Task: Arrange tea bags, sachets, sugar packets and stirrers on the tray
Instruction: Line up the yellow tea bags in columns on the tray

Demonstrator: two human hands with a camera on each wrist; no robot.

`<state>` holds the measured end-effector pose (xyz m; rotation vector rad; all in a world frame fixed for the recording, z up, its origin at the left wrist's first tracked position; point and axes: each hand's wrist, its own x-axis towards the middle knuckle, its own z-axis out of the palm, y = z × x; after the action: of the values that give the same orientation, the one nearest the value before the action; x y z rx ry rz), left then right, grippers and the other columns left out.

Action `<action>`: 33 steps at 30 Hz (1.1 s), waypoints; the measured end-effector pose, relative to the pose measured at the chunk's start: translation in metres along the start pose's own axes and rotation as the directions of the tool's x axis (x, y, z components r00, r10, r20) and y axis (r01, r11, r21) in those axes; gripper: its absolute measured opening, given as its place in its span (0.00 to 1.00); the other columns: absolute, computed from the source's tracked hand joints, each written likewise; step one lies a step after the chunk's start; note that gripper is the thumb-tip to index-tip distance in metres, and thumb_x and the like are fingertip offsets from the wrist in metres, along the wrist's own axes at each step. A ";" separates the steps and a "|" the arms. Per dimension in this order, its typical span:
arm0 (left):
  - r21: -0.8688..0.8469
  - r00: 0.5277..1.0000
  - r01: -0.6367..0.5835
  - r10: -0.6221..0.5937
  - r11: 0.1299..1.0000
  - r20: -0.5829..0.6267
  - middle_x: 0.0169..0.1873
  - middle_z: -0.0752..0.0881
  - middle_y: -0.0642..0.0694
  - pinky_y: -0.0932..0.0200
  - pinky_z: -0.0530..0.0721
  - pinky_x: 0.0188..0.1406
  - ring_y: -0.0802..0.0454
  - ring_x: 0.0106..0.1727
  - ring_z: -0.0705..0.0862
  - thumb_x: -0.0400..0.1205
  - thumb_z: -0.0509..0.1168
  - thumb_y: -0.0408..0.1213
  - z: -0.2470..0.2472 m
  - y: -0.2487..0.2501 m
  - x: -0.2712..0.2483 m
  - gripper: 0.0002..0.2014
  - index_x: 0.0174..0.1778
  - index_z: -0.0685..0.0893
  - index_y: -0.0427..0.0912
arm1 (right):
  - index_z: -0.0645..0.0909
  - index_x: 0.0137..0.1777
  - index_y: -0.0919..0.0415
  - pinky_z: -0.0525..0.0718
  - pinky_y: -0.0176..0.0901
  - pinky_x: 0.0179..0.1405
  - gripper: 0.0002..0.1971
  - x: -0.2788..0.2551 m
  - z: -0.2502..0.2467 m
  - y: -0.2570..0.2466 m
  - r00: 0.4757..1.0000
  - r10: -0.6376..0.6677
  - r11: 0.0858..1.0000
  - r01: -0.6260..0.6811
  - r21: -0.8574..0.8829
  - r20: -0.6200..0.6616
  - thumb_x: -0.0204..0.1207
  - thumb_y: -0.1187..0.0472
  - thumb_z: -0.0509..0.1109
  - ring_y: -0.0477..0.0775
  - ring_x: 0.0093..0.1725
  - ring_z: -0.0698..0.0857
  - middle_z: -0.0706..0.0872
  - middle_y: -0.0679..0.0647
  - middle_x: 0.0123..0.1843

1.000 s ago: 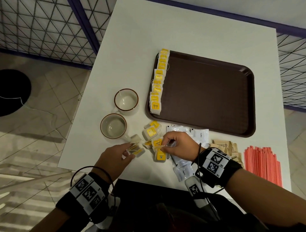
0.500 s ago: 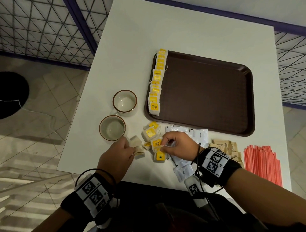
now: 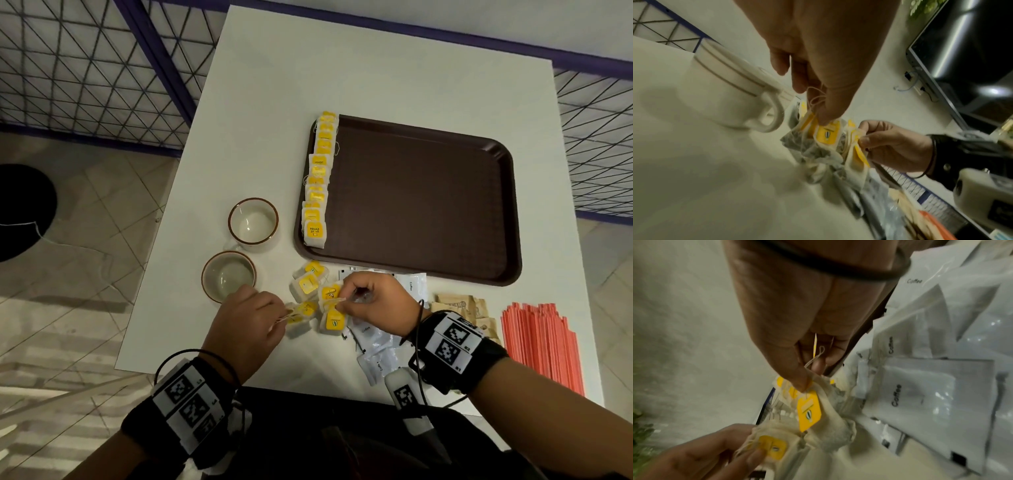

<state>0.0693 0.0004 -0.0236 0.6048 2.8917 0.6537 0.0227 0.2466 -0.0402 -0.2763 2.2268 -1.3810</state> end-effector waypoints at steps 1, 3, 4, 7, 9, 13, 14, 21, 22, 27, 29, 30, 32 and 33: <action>-0.032 1.000 -0.002 0.001 0.999 -0.024 0.35 0.87 0.53 0.54 0.77 0.36 0.48 0.35 0.79 0.74 0.60 0.43 -0.006 0.002 0.003 0.13 0.35 0.88 0.43 | 0.84 0.37 0.61 0.83 0.45 0.45 0.04 0.000 -0.004 0.000 0.999 0.006 0.999 -0.005 0.036 -0.035 0.69 0.67 0.77 0.46 0.38 0.83 0.87 0.54 0.38; -0.092 0.997 -0.004 -0.004 0.996 -0.079 0.37 0.88 0.54 0.55 0.78 0.41 0.51 0.39 0.80 0.74 0.60 0.45 -0.018 0.004 0.011 0.12 0.37 0.88 0.45 | 0.84 0.36 0.60 0.82 0.42 0.41 0.06 0.000 -0.013 -0.001 0.994 0.008 0.994 0.004 0.110 -0.113 0.68 0.68 0.78 0.44 0.35 0.82 0.86 0.53 0.36; -0.118 0.995 -0.002 -0.010 0.993 -0.100 0.38 0.88 0.55 0.57 0.78 0.45 0.54 0.41 0.80 0.74 0.61 0.46 -0.023 0.004 0.018 0.13 0.38 0.88 0.46 | 0.83 0.35 0.59 0.82 0.39 0.40 0.07 0.001 -0.017 -0.001 0.987 0.000 0.990 0.022 0.140 -0.160 0.68 0.69 0.78 0.44 0.34 0.81 0.86 0.53 0.35; -0.154 0.989 -0.004 -0.019 0.988 -0.147 0.39 0.88 0.56 0.67 0.71 0.51 0.60 0.45 0.77 0.74 0.61 0.48 -0.040 0.002 0.048 0.14 0.39 0.89 0.46 | 0.83 0.35 0.62 0.82 0.37 0.38 0.06 0.006 -0.034 -0.004 0.953 0.014 0.975 0.055 0.217 -0.302 0.68 0.70 0.78 0.48 0.34 0.82 0.86 0.56 0.34; -0.232 0.983 -0.004 -0.039 0.973 -0.180 0.40 0.88 0.53 0.66 0.74 0.50 0.61 0.45 0.78 0.74 0.62 0.47 -0.049 0.000 0.077 0.14 0.39 0.89 0.43 | 0.83 0.36 0.66 0.82 0.40 0.37 0.05 0.014 -0.047 -0.006 0.918 0.047 0.962 0.065 0.266 -0.393 0.68 0.71 0.77 0.53 0.33 0.81 0.85 0.65 0.35; -0.354 0.973 0.054 -0.128 0.934 -0.190 0.41 0.88 0.47 0.68 0.80 0.48 0.57 0.42 0.84 0.74 0.71 0.34 -0.061 -0.008 0.146 0.04 0.41 0.89 0.38 | 0.83 0.37 0.64 0.82 0.51 0.43 0.05 0.040 -0.076 -0.008 0.847 0.055 0.973 0.074 0.221 -0.529 0.68 0.70 0.77 0.55 0.37 0.82 0.86 0.68 0.38; -0.364 0.973 0.065 -0.140 0.929 -0.184 0.42 0.88 0.46 0.65 0.81 0.47 0.55 0.42 0.84 0.74 0.71 0.33 -0.063 -0.009 0.165 0.04 0.42 0.89 0.37 | 0.83 0.37 0.63 0.82 0.49 0.43 0.05 0.048 -0.083 -0.008 0.830 0.060 0.976 0.067 0.205 -0.554 0.68 0.69 0.77 0.53 0.37 0.82 0.86 0.66 0.38; -0.350 0.965 0.217 -0.254 0.911 -0.063 0.46 0.89 0.44 0.65 0.76 0.47 0.49 0.48 0.86 0.76 0.70 0.36 -0.052 -0.030 0.289 0.07 0.46 0.88 0.37 | 0.80 0.32 0.49 0.83 0.45 0.40 0.12 0.121 -0.124 -0.001 0.744 0.084 0.991 0.010 0.136 -0.663 0.67 0.67 0.76 0.47 0.35 0.82 0.85 0.50 0.34; -0.343 0.967 0.225 -0.253 0.912 -0.037 0.46 0.89 0.43 0.65 0.76 0.47 0.48 0.48 0.86 0.76 0.70 0.36 -0.049 -0.034 0.303 0.07 0.46 0.87 0.36 | 0.80 0.32 0.50 0.82 0.42 0.40 0.12 0.131 -0.128 -0.001 0.739 0.088 0.991 0.003 0.134 -0.668 0.67 0.67 0.76 0.46 0.35 0.82 0.84 0.49 0.34; -0.306 0.984 0.175 -0.159 0.936 0.077 0.47 0.88 0.45 0.62 0.80 0.48 0.52 0.45 0.85 0.76 0.70 0.37 -0.042 -0.043 0.362 0.07 0.47 0.88 0.38 | 0.80 0.32 0.52 0.80 0.29 0.40 0.12 0.173 -0.141 -0.002 0.775 0.047 0.999 -0.021 0.048 -0.630 0.68 0.69 0.75 0.37 0.33 0.80 0.84 0.45 0.33; -0.295 0.986 0.151 -0.123 0.944 0.111 0.47 0.88 0.45 0.61 0.80 0.48 0.54 0.44 0.83 0.77 0.70 0.38 -0.039 -0.045 0.380 0.07 0.46 0.88 0.39 | 0.81 0.33 0.56 0.77 0.24 0.37 0.10 0.185 -0.144 -0.002 0.813 0.022 1.000 -0.007 0.028 -0.582 0.68 0.70 0.76 0.35 0.31 0.79 0.83 0.45 0.32; -0.283 0.985 0.145 -0.112 0.948 0.130 0.47 0.88 0.45 0.61 0.79 0.47 0.53 0.45 0.83 0.76 0.70 0.38 -0.038 -0.047 0.386 0.07 0.46 0.88 0.39 | 0.82 0.34 0.58 0.77 0.25 0.38 0.08 0.190 -0.145 -0.001 0.836 0.012 1.000 0.003 0.027 -0.549 0.67 0.70 0.76 0.35 0.31 0.79 0.83 0.46 0.32; -0.256 0.979 0.138 -0.093 0.957 0.183 0.49 0.88 0.44 0.61 0.78 0.48 0.52 0.47 0.84 0.76 0.71 0.37 -0.034 -0.049 0.396 0.07 0.46 0.88 0.39 | 0.82 0.35 0.60 0.78 0.27 0.38 0.07 0.200 -0.146 -0.001 0.877 0.002 1.000 0.013 0.028 -0.480 0.67 0.69 0.77 0.37 0.31 0.79 0.83 0.47 0.32; -0.244 0.974 0.135 -0.084 0.960 0.212 0.49 0.88 0.45 0.62 0.77 0.48 0.52 0.48 0.84 0.76 0.71 0.37 -0.032 -0.050 0.399 0.07 0.46 0.88 0.39 | 0.82 0.35 0.60 0.78 0.29 0.39 0.07 0.204 -0.146 -0.001 0.892 0.005 0.999 0.010 0.031 -0.452 0.67 0.69 0.77 0.37 0.31 0.79 0.83 0.47 0.31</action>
<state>-0.3193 0.1084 -0.0265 0.4429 2.5771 0.8790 -0.2267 0.2739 -0.0497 0.0667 2.5678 -1.6111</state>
